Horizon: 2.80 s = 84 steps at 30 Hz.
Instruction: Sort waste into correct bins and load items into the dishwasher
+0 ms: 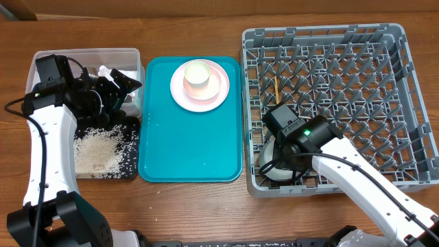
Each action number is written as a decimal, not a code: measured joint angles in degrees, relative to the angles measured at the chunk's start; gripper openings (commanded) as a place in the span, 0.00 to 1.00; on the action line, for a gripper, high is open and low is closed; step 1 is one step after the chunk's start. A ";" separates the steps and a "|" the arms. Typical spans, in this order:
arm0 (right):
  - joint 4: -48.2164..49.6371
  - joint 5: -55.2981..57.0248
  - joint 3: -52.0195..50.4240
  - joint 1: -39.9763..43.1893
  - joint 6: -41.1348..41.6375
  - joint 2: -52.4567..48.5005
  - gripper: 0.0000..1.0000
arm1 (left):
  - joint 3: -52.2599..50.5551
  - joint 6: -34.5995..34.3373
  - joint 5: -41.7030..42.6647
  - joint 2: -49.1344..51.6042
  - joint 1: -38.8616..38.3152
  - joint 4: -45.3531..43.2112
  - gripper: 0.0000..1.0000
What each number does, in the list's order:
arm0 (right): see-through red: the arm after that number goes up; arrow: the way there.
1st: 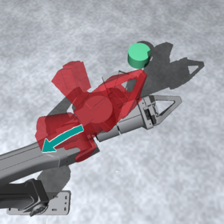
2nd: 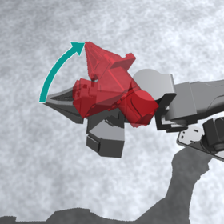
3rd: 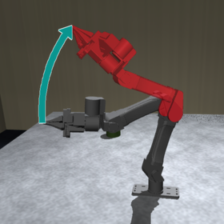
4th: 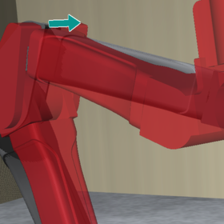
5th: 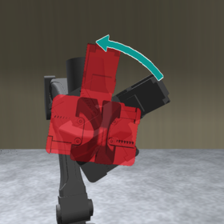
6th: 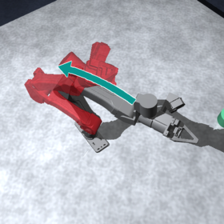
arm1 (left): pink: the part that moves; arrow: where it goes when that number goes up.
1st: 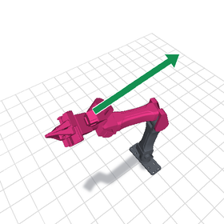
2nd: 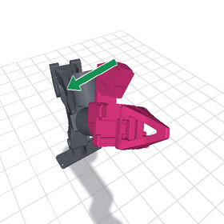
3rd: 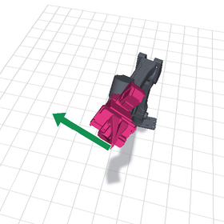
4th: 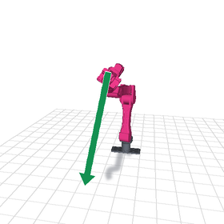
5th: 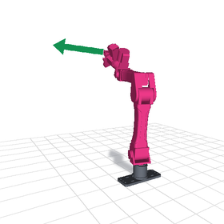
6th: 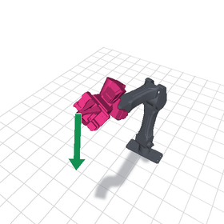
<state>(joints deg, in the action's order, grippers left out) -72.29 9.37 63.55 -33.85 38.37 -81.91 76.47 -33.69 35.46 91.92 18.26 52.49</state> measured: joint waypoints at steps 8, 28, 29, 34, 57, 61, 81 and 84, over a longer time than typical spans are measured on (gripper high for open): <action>2.64 -2.64 4.59 0.00 -0.92 0.00 0.14 | 0.02 0.00 0.00 0.00 0.00 0.00 1.00; 35.41 -16.63 8.00 -2.62 -19.78 -4.13 0.29 | 0.02 0.00 0.00 0.00 0.00 0.00 1.00; 35.34 -16.74 9.49 -2.80 -21.55 -5.99 0.29 | 0.02 0.00 0.00 0.00 0.00 0.02 1.00; 31.10 -16.79 23.65 -2.78 -27.58 -15.89 0.30 | 0.00 0.00 -0.11 0.00 0.00 -0.02 1.00; 35.10 -8.11 41.33 -16.09 -48.28 -47.76 0.36 | 0.02 0.00 -0.17 0.02 0.00 0.00 1.00; 36.70 -5.38 41.35 -15.85 -49.64 -48.59 0.36 | 0.02 0.00 -0.17 0.00 0.00 0.00 1.00; 36.22 -3.26 38.97 -11.98 -50.47 -49.16 0.29 | 0.02 0.00 -0.17 0.02 0.00 0.00 1.00; 36.02 -3.17 38.97 -12.00 -50.66 -49.18 0.22 | 0.00 0.00 -0.17 0.00 0.00 0.00 1.00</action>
<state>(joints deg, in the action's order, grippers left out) -36.27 6.20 102.52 -45.84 -12.29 -131.09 76.47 -33.69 35.29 91.92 18.26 52.49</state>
